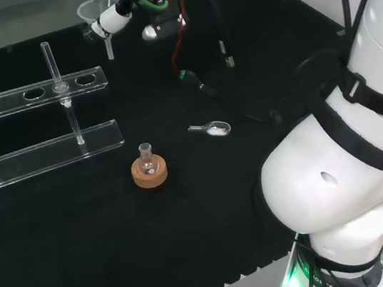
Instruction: Place the funnel on the round-bottom flask.
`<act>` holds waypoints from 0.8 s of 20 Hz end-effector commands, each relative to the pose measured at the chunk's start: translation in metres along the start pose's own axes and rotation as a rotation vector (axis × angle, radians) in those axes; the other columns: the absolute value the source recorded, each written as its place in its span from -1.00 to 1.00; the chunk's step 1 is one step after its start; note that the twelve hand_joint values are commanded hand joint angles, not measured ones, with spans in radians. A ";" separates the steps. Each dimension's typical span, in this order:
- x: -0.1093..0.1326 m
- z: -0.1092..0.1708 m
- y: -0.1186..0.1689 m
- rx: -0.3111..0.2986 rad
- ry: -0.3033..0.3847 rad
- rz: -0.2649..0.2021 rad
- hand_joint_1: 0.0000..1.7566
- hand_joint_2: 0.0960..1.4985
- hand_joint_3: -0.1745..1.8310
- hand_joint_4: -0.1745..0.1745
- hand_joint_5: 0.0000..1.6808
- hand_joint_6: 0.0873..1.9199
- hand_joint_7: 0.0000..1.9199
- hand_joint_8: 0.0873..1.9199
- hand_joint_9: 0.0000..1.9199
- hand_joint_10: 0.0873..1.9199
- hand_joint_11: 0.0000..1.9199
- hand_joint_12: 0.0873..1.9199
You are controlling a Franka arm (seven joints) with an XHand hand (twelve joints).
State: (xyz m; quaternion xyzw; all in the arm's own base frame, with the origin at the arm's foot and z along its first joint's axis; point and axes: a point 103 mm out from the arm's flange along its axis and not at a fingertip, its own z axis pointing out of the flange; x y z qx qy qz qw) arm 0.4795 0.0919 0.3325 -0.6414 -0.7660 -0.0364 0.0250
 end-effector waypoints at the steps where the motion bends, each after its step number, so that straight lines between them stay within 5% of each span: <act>1: -0.009 0.000 -0.031 -0.001 -0.029 0.067 -0.16 -0.01 -0.79 -0.22 -0.22 -0.90 -0.08 -0.52 -0.37 -0.52 -1.00 0.44; 16: -0.007 0.023 -0.110 -0.003 0.028 0.158 -0.16 -0.01 -0.79 -0.24 -0.23 -0.89 -0.08 -0.52 -0.38 -0.52 -1.00 0.44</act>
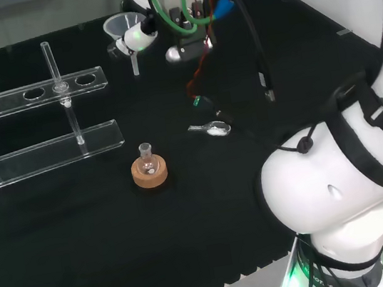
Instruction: Place the funnel on the round-bottom flask.
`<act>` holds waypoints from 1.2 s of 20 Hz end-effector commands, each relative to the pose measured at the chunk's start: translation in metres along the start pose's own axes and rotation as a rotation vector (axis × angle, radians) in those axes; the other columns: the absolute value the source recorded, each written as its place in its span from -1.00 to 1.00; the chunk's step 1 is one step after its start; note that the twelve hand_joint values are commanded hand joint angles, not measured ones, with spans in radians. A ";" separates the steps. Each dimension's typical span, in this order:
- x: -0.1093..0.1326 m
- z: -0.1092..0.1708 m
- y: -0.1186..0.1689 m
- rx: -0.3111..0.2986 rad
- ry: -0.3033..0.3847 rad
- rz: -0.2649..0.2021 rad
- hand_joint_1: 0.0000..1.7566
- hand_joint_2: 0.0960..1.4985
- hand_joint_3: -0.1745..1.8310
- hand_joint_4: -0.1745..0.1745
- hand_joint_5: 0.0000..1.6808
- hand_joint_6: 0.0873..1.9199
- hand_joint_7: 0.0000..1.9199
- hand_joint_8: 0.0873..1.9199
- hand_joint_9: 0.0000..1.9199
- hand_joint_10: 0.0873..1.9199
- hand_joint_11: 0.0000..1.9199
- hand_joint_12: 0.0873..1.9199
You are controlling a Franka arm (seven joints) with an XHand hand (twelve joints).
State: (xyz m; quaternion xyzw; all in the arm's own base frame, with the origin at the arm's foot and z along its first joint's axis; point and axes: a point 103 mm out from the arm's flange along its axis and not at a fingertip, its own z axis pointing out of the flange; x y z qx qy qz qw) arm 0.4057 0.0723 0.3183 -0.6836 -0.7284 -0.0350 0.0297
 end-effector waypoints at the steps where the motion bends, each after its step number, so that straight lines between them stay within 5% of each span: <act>1: -0.004 0.014 -0.038 0.000 0.027 0.046 -0.16 0.00 -0.79 -0.24 -0.23 -0.89 -0.08 -0.52 -0.38 -0.52 -1.00 0.44; 12: 0.002 0.066 -0.072 0.041 0.071 0.023 -0.15 0.00 -0.78 -0.24 -0.24 -0.87 -0.08 -0.52 -0.38 -0.52 -1.00 0.42; 24: -0.007 0.117 -0.054 -0.003 0.088 -0.020 -0.15 0.00 -0.77 -0.24 -0.24 -0.85 -0.07 -0.52 -0.37 -0.52 -1.00 0.38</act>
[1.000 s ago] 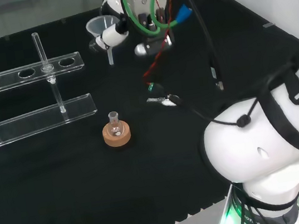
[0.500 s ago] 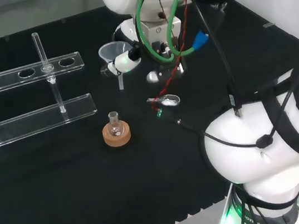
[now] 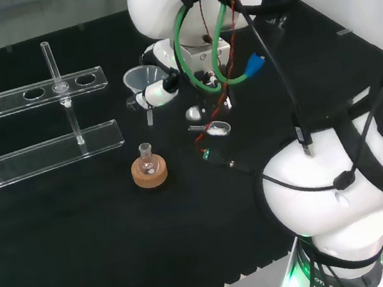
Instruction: Place the funnel on the round-bottom flask.
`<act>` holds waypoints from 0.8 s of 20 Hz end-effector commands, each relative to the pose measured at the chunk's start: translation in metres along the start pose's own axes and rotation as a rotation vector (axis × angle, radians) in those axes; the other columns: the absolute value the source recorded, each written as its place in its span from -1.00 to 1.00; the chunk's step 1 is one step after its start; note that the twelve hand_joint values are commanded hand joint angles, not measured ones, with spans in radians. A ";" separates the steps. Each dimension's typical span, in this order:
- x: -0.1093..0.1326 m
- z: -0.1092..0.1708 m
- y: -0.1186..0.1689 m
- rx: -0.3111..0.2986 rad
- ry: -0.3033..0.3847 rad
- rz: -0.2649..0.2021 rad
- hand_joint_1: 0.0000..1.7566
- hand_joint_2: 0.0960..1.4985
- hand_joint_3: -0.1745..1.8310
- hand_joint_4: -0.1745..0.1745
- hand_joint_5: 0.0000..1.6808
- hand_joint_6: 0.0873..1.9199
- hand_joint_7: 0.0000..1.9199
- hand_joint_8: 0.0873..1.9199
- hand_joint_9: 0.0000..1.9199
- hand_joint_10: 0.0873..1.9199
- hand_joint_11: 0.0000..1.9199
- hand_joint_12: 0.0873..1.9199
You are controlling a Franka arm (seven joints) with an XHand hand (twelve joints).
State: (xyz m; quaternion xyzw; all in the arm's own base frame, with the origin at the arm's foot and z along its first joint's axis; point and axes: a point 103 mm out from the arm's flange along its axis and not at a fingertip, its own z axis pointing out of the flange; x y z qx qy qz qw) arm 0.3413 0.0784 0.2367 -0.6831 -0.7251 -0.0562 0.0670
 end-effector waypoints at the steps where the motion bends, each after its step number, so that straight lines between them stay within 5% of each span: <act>1: -0.016 0.041 0.013 -0.031 0.002 -0.025 -0.15 0.00 -0.77 -0.24 -0.24 -0.85 -0.07 -0.52 -0.37 -0.52 -1.00 0.38; 8: -0.035 0.061 0.024 -0.077 -0.018 -0.016 -0.16 0.00 -0.77 -0.24 -0.24 -0.84 -0.07 -0.52 -0.37 -0.52 -1.00 0.38; 16: -0.058 0.032 0.046 -0.134 -0.074 -0.032 -0.16 0.00 -0.77 -0.25 -0.23 -0.83 -0.05 -0.52 -0.36 -0.53 -1.00 0.37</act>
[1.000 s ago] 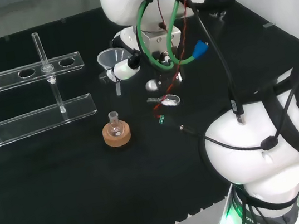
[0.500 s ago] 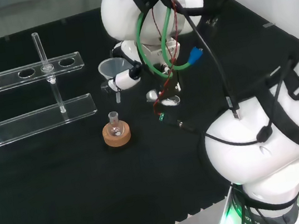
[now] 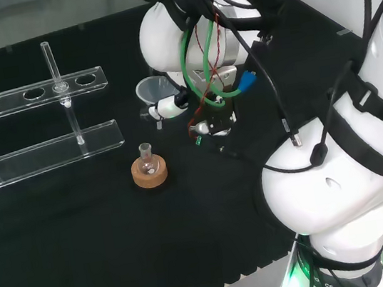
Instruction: Place the funnel on the round-bottom flask.
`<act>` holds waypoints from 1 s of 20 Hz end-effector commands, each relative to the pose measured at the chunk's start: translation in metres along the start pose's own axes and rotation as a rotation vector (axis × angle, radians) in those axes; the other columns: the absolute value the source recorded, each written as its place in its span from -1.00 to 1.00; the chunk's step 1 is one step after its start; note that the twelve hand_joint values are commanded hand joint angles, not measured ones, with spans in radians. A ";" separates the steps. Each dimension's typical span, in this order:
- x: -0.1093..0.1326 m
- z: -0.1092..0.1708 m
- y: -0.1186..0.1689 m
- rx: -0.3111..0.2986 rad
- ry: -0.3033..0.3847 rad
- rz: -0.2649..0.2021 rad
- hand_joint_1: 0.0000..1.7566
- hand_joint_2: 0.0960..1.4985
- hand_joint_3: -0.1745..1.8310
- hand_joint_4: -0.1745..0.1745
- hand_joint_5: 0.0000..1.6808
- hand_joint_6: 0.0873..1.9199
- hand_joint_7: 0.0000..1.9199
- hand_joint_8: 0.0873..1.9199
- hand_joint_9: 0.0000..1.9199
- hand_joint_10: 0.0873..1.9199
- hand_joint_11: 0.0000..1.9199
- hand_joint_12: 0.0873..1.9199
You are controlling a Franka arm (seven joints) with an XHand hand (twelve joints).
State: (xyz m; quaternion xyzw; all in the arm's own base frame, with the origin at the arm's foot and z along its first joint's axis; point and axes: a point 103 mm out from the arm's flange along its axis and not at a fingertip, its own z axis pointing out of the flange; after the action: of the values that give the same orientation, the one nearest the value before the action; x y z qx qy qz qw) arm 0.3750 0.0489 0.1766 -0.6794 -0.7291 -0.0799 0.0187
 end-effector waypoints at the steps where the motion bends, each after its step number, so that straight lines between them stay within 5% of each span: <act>1: -0.020 -0.024 0.017 -0.039 -0.044 -0.017 -0.16 0.00 -0.77 -0.25 -0.23 -0.82 -0.05 -0.52 -0.36 -0.53 -1.00 0.37; 12: 0.001 -0.072 0.017 0.006 -0.060 -0.082 -0.16 0.00 -0.76 -0.24 -0.23 -0.81 -0.04 -0.52 -0.36 -0.53 -1.00 0.37; 20: 0.020 -0.101 0.011 0.081 -0.054 -0.080 -0.16 -0.01 -0.75 -0.24 -0.24 -0.78 -0.04 -0.54 -0.36 -0.55 -1.00 0.30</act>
State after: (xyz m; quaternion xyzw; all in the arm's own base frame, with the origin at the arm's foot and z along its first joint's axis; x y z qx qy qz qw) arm 0.3796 0.0439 0.2526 -0.6542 -0.7547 -0.0468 0.0182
